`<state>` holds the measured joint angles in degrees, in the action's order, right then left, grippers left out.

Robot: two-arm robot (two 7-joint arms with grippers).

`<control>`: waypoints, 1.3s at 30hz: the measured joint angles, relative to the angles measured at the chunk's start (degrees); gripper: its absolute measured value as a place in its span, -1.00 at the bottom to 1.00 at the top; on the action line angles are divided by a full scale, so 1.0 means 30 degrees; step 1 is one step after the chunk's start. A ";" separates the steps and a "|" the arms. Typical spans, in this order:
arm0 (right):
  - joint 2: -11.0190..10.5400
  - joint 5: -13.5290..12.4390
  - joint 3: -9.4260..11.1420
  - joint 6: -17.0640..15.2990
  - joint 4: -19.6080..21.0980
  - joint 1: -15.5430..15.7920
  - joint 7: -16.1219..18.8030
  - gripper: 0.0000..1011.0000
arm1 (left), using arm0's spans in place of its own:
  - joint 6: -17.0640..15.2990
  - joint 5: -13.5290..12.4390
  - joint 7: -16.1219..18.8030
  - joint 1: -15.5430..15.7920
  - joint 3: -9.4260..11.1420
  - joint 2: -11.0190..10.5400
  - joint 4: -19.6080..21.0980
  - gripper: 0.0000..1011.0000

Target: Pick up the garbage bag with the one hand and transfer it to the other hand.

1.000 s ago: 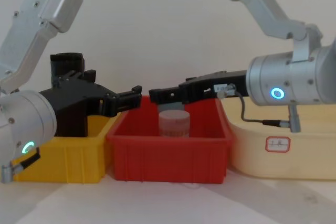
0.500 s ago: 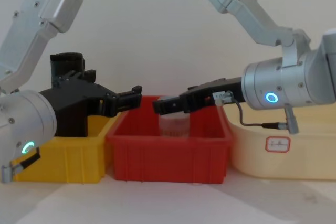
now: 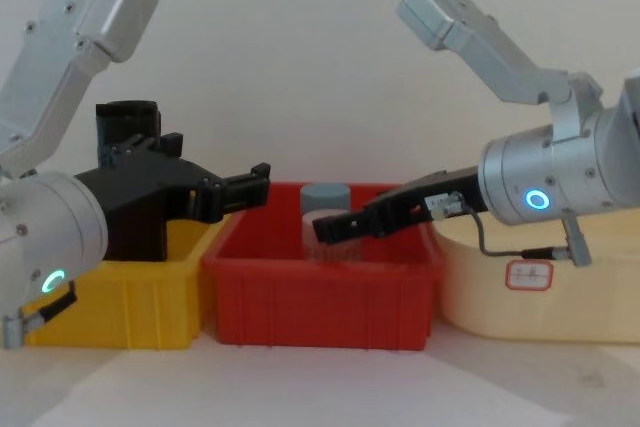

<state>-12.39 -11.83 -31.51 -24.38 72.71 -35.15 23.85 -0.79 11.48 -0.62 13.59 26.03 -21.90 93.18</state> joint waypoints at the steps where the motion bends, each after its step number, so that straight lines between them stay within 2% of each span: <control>1: -0.0006 0.0000 0.0004 -0.0030 -0.0045 -0.0012 0.0062 0.99 | 0.0000 0.0000 0.0000 0.0000 0.0000 0.0000 0.0000 0.98; 19: 0.0332 -0.0918 0.0162 -0.0466 -0.0985 -0.0541 0.1294 0.99 | 0.0000 0.0000 0.0000 0.0000 0.0000 0.0001 0.0000 0.98; 37: 0.0735 -0.1019 -0.0431 -0.0298 -0.2485 -0.1385 0.1682 0.99 | 0.0000 0.0000 -0.0001 -0.0001 -0.0001 0.0000 0.0001 0.98; 39: 0.0757 -0.1016 -0.0490 -0.0267 -0.2604 -0.1451 0.1701 0.91 | 0.0000 0.0000 0.0000 -0.0001 0.0000 -0.0001 0.0001 0.98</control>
<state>-10.11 -14.88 -32.98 -25.18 64.90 -39.51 28.95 -0.79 11.48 -0.62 13.59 26.03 -21.90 93.18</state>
